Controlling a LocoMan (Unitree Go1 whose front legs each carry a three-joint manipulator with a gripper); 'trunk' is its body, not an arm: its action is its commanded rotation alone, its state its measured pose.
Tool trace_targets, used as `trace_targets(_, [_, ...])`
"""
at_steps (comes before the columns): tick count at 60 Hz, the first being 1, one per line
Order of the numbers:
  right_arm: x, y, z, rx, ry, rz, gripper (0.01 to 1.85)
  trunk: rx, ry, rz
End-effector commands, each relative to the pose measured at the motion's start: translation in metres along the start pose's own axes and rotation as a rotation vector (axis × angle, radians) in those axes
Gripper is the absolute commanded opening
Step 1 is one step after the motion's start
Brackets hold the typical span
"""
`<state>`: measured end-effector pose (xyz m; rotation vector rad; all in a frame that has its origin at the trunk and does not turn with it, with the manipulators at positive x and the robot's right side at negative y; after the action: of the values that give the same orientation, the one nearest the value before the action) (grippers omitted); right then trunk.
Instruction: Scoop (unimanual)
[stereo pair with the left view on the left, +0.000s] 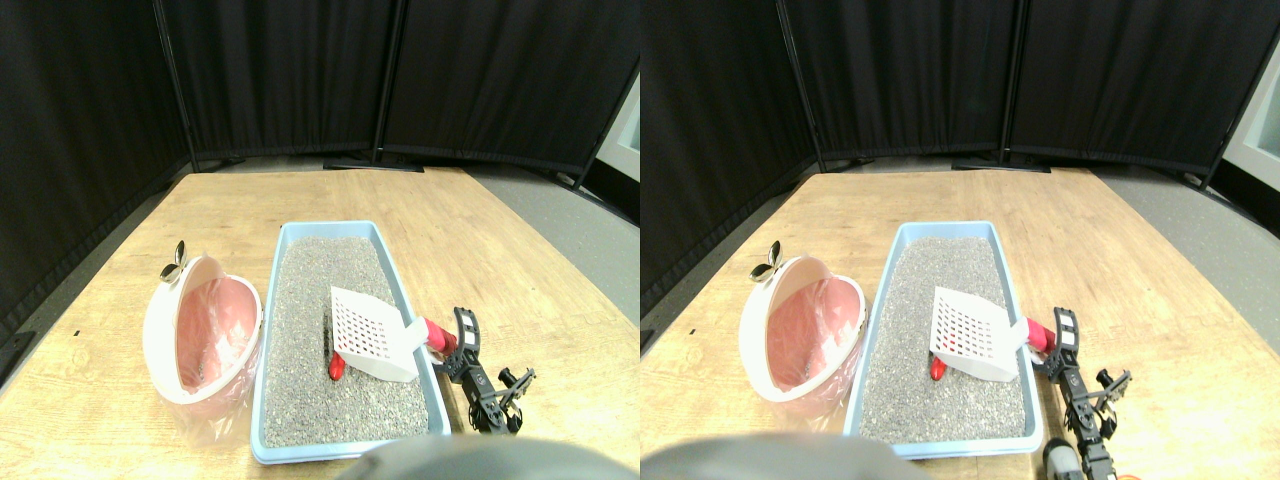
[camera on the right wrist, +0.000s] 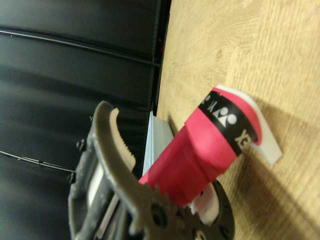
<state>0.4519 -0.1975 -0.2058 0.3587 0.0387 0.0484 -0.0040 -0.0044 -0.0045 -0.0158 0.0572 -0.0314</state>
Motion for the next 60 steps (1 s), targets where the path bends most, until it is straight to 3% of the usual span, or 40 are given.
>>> trace_targets(1, [0.006, 0.002, 0.005, 0.000, -0.023, -0.003, 0.87, -0.024, 0.023, 0.007])
trace_targets(26, [0.017, 0.002, 0.000, 0.038, 0.017, -0.022, 0.85, -0.037, 0.034, 0.016])
trace_targets(36, [0.022, -0.001, -0.007, 0.073, 0.087, -0.074, 0.85, -0.043, 0.040, 0.023])
trace_targets(49, [0.026, -0.001, -0.010, 0.062, 0.069, -0.045, 0.53, -0.049, 0.042, 0.026])
trace_targets(50, [0.027, -0.001, -0.010, 0.050, 0.046, -0.048, 0.40, -0.049, 0.042, 0.026])
trace_targets(51, [0.027, -0.001, -0.010, 0.050, 0.046, -0.048, 0.40, -0.049, 0.042, 0.026])
trace_targets(53, [0.028, -0.002, -0.011, 0.057, 0.003, 0.003, 0.09, -0.049, 0.042, 0.026])
trace_targets(60, [0.027, -0.002, -0.009, 0.049, -0.033, 0.003, 0.05, -0.048, 0.041, 0.025])
